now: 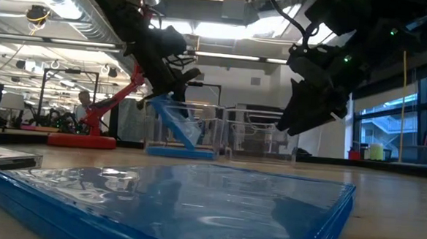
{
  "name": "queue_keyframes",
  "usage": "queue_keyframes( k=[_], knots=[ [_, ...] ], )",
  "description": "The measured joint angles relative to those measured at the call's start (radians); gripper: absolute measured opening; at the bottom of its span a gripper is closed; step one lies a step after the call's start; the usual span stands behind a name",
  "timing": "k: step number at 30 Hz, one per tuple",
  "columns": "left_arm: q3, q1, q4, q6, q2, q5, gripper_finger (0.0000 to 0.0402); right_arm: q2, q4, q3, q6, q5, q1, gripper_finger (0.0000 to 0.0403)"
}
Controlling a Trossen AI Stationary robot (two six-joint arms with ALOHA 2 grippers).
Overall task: Pick & place jewel cases by type
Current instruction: Put the right blue CD case into the left transparent bin, then put the blue CD case into the left transparent bin
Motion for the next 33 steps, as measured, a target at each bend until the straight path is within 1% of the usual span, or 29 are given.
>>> queue_keyframes(
  k=[9, 13, 15, 20, 24, 33],
  knots=[
    [0.014, 0.013, 0.026, -0.01, -0.005, -0.001, 0.0139, 0.0, 0.0, 0.0, -0.02, -0.006, 0.0, 0.0243],
    [0.028, 0.021, 0.029, -0.01, -0.005, 0.001, 0.016, 0.0, 0.0, 0.0, -0.02, -0.006, 0.0, 0.0243],
    [0.038, 0.023, 0.028, -0.01, -0.005, 0.013, 0.0164, 0.0, -0.001, 0.0, -0.02, -0.007, 0.0, 0.0243],
    [0.079, 0.027, 0.027, -0.005, -0.005, 0.108, 0.0165, 0.0, -0.001, 0.0, -0.017, -0.007, 0.0, 0.0243],
    [0.122, 0.019, 0.03, -0.005, -0.021, 0.164, 0.0162, 0.0, -0.001, 0.0, -0.019, -0.008, 0.0, 0.0243],
    [0.155, -0.058, 0.02, 0.032, -0.135, 0.158, 0.0166, 0.0, -0.001, 0.0, -0.02, -0.008, 0.0, 0.0243]
  ],
)
